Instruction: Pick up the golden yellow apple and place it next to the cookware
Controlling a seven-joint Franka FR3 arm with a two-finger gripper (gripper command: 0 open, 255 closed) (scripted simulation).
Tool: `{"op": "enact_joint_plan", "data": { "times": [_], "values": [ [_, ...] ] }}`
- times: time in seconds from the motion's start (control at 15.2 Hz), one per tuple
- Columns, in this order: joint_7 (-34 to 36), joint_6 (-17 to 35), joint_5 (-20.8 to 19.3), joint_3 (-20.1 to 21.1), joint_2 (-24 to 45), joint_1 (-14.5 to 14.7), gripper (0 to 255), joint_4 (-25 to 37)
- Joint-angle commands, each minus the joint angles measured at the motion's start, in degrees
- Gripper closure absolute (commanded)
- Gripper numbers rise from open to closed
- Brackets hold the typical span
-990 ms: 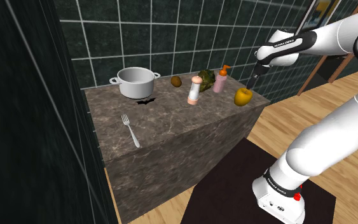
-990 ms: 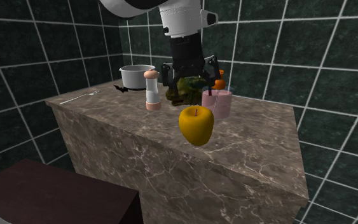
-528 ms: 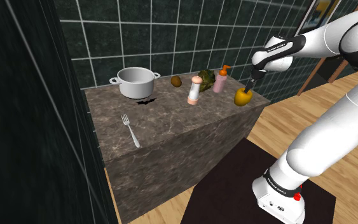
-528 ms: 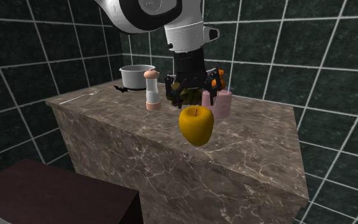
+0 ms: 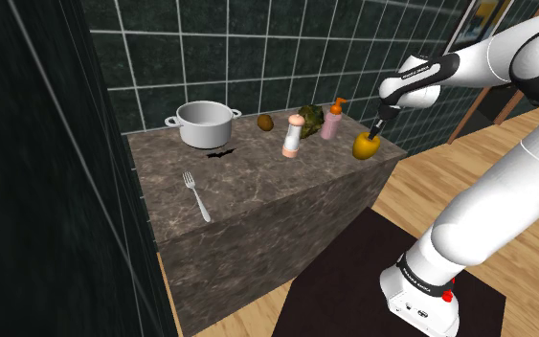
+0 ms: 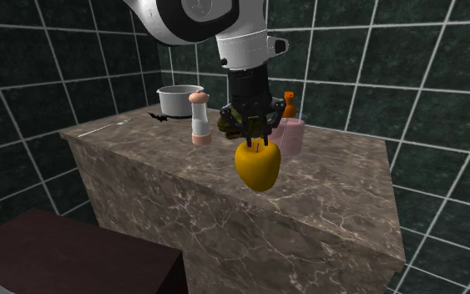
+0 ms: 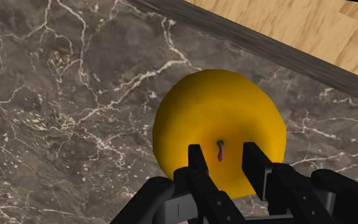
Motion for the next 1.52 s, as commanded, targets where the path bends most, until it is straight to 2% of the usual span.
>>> {"op": "enact_joint_plan", "data": {
  "times": [0.0, 0.46, 1.45],
  "values": [
    [0.0, 0.0, 0.0, 0.0, 0.0, 0.0, 255, 0.0],
    [-0.01, 0.01, 0.0, 0.0, 0.0, 0.0, 255, -0.01],
    [3.14, -12.1, -4.11, 2.23, -6.12, -0.66, 255, 6.92]
  ]
}}
